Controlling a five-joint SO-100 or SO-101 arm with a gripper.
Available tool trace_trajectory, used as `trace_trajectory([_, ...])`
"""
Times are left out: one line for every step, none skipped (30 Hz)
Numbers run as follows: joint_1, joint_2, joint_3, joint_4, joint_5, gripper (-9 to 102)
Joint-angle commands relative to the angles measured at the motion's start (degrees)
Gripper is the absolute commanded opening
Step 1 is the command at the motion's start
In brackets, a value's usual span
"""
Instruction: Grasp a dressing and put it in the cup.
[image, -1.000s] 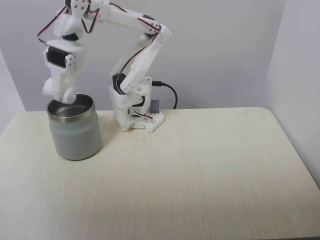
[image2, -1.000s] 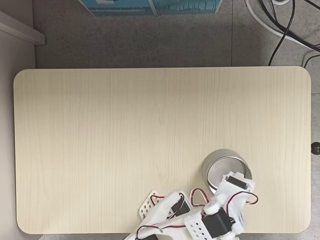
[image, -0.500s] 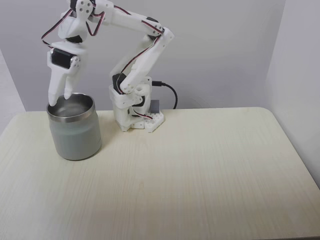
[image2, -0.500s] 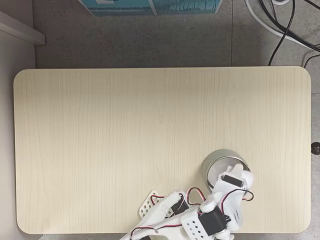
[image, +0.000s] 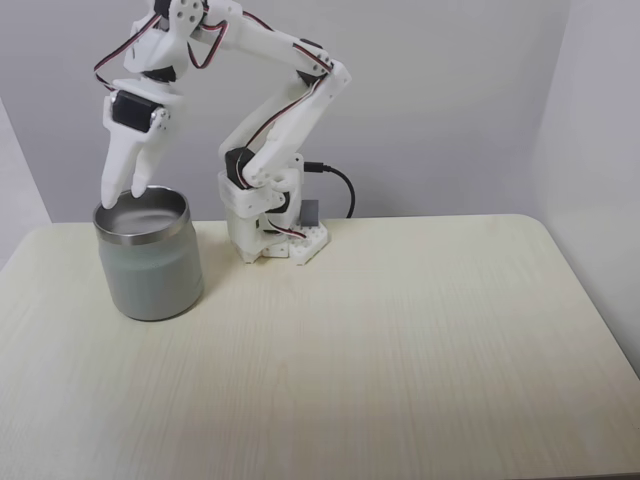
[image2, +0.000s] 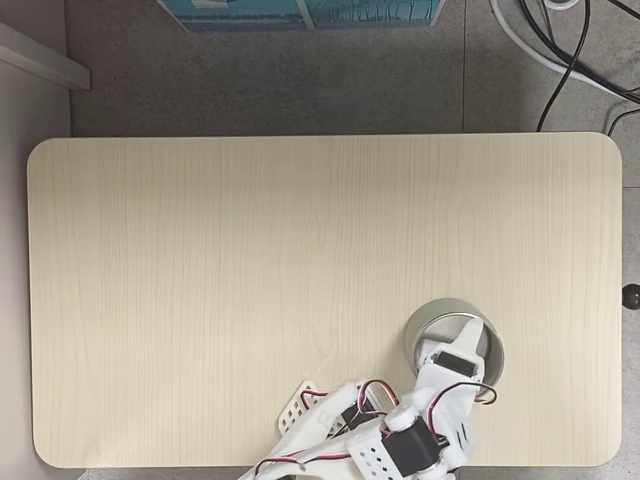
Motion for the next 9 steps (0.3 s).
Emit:
trace_trajectory([-0.7,-0.2,-0.8,-1.1,0.4,23])
trace_trajectory([-0.8,-0.5,-1.3,-1.7,0.4,23])
trace_trajectory([-0.8,-0.9,-2.0,-2.2,0.4,23])
trace_trajectory([-0.9,-1.1,-2.7,-2.8,0.4,24])
trace_trajectory([-1.0,-1.3,-3.3,-3.2,0.3,24])
trace_trajectory([-1.1,-1.3,-3.8,-3.4,0.1,24])
trace_trajectory([-1.3,-1.2,-4.1,-3.7,0.0,24])
trace_trajectory([-1.6,-1.1,-4.5,-4.0,0.0,24])
trace_trajectory([-1.8,-1.0,-4.7,-4.1,0.0,24])
